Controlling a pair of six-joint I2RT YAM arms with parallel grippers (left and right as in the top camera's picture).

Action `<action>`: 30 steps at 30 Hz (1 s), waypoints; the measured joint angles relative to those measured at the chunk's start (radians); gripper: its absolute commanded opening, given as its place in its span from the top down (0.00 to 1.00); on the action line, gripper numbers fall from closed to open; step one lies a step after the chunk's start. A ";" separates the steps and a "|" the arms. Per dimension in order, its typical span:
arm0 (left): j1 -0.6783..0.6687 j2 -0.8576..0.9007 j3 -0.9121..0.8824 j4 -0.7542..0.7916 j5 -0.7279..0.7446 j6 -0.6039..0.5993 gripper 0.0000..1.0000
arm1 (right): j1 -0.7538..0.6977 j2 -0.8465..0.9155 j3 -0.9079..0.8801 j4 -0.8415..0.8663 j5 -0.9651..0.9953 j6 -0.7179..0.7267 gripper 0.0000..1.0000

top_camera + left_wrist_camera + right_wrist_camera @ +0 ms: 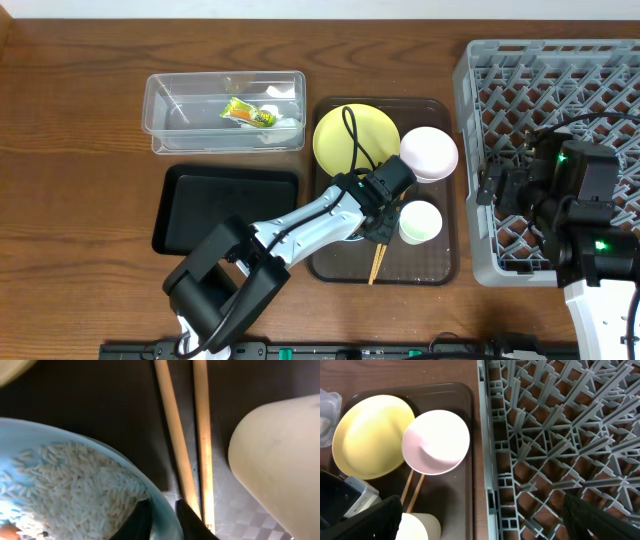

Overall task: Sort waste into correct bins and load items into the dishwasher rack
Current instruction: 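Grasp the light-blue rice bowl rim with the left gripper, then tip the light-blue bowl over the black tray to dump the rice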

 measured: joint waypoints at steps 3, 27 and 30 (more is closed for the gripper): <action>0.000 -0.009 0.000 -0.001 -0.025 0.005 0.94 | 0.000 0.000 0.000 0.000 0.000 0.000 0.01; 0.561 -0.346 -0.032 -0.237 0.468 0.171 0.94 | 0.000 0.000 0.000 -0.008 0.000 0.000 0.01; 0.689 -0.346 -0.090 -0.243 0.660 0.256 0.94 | 0.000 0.000 0.000 -0.008 0.000 0.000 0.01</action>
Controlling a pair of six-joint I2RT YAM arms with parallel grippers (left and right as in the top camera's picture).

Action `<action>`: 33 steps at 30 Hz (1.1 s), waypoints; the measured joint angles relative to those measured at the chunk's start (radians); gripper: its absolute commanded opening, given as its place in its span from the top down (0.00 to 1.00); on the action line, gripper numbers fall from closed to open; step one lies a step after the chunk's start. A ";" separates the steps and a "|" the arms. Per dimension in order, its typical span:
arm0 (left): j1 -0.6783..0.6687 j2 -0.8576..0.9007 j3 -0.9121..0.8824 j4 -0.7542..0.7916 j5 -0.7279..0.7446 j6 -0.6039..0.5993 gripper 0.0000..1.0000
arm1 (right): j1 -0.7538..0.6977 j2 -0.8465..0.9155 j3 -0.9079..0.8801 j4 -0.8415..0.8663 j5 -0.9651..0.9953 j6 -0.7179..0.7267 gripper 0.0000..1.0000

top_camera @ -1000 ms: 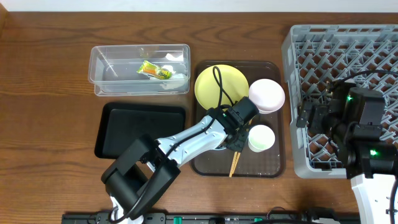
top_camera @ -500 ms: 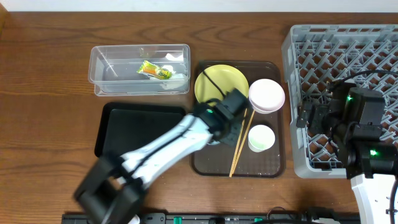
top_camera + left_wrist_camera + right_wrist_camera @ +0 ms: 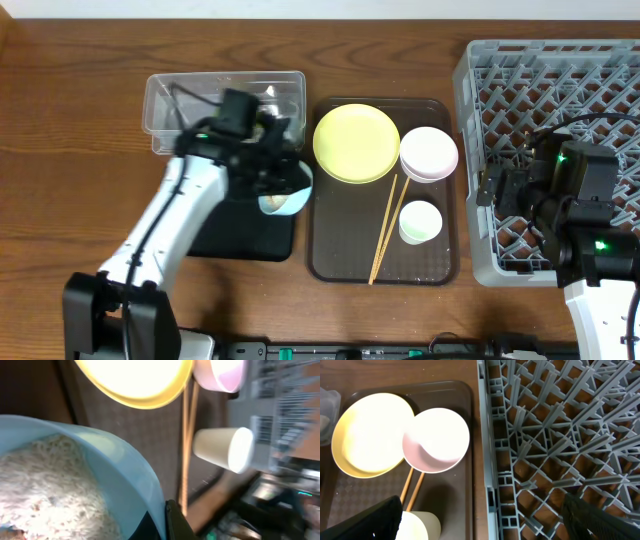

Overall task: Sort waste into correct bins and load items into the dishwasher rack
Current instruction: 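Tip the light-blue bowl over the black tray to dump the rice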

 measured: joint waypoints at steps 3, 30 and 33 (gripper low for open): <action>0.117 0.001 -0.057 -0.001 0.150 0.058 0.94 | 0.000 0.000 0.000 0.000 0.000 0.000 0.01; 0.453 0.314 -0.140 -0.002 0.737 -0.141 0.94 | 0.000 0.000 0.000 0.000 0.000 0.000 0.01; 0.466 0.314 -0.140 -0.001 0.740 -0.218 0.94 | 0.000 0.000 0.000 0.000 0.000 0.000 0.01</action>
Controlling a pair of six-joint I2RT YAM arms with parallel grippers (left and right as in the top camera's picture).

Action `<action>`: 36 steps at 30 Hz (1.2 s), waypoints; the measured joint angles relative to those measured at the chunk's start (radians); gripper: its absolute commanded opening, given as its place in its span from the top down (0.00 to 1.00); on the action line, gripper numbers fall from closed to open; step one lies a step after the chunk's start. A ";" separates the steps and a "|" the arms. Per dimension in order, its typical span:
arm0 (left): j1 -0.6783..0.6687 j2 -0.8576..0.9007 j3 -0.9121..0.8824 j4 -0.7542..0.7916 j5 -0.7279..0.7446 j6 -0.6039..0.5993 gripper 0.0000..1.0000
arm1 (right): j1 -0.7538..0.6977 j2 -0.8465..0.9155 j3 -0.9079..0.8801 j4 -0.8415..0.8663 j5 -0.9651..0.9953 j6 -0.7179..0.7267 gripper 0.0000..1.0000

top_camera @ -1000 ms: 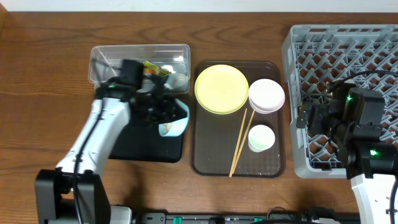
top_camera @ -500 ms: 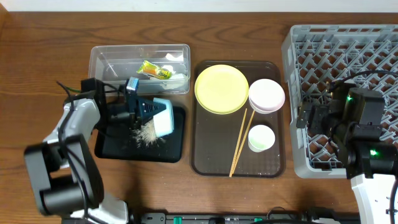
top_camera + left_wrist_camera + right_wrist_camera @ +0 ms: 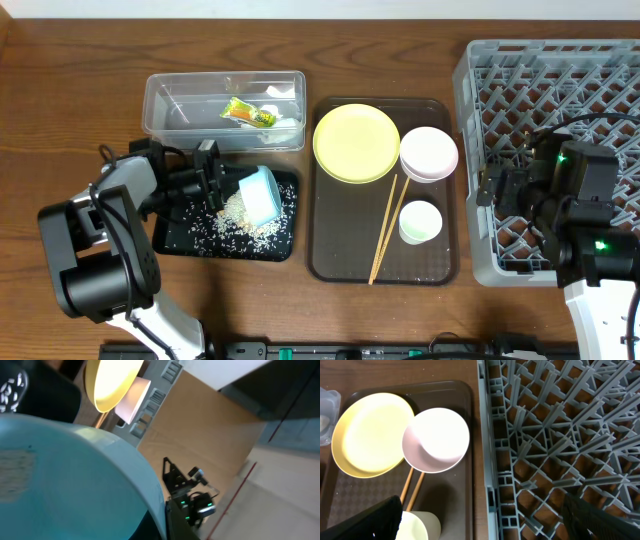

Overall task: Sort waste into correct bins and load items into the dishwasher rack
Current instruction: 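Tip the light-blue bowl over the black tray to dump the rice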

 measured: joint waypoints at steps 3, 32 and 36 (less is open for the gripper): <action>0.005 0.000 0.000 0.000 0.002 -0.055 0.94 | 0.000 0.000 0.000 0.000 0.000 0.000 0.01; 0.005 0.000 -0.002 0.154 0.004 -0.080 0.94 | 0.000 0.000 0.000 0.000 0.000 0.000 0.01; 0.005 -0.008 -0.002 0.158 0.003 0.020 0.94 | 0.000 0.000 0.000 0.000 0.000 0.000 0.01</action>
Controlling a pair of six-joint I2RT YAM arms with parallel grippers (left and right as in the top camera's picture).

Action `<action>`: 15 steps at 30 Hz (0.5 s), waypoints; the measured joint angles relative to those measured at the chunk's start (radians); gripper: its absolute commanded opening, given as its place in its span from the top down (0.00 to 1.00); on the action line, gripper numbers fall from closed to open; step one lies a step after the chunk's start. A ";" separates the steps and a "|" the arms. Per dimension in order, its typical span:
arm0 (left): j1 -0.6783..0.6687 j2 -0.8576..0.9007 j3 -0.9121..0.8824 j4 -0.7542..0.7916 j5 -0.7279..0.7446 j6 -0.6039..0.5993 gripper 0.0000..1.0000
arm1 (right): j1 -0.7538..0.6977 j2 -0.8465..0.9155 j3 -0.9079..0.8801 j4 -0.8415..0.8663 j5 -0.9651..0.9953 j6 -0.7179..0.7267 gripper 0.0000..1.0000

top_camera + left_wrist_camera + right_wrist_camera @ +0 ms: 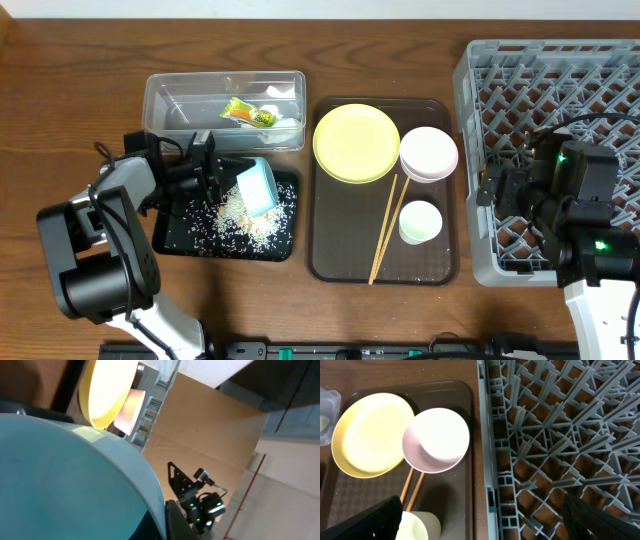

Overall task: Sort waste into correct bins and load items into the dishwasher rack
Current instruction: 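Tip the light-blue bowl over the black tray to dump the rice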

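My left gripper (pixel 222 175) is shut on the rim of a light blue bowl (pixel 256 187), held tipped on its side over the black tray (pixel 176 235). White rice (pixel 248 214) lies scattered on that tray. The bowl (pixel 65 475) fills the left wrist view. On the brown tray (pixel 340 255) sit a yellow plate (pixel 356 143), a pink bowl (pixel 430 152), a white cup (pixel 419 222) and two chopsticks (pixel 386 230). My right gripper (pixel 482 517) stands open over the left edge of the grey dishwasher rack (pixel 590 75), holding nothing.
A clear plastic bin (pixel 170 125) with a green-and-orange wrapper (pixel 248 114) stands behind the black tray. The rack (pixel 555 435) fills the right side of the table. Bare wood lies at the left and front.
The tipped blue bowl has shifted slightly up and back over the black tray, still in my left gripper. The right arm has not moved.
My left gripper was shut on the rice-filled blue bowl on the brown tray. Then it held the bowl at the black tray's edge. Then the bowl was tipped on its side with rice spilled on the black tray, as it is now.
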 measured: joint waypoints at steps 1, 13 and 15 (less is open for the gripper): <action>0.000 -0.006 0.000 0.000 0.000 0.015 0.94 | 0.000 0.000 0.000 0.000 0.000 0.000 0.01; -0.187 -0.325 0.020 0.010 -0.333 0.042 0.94 | 0.000 0.000 0.000 0.000 0.000 0.000 0.01; -0.272 -0.367 0.035 0.049 -0.463 0.034 0.94 | 0.000 0.000 0.000 0.000 0.000 0.000 0.01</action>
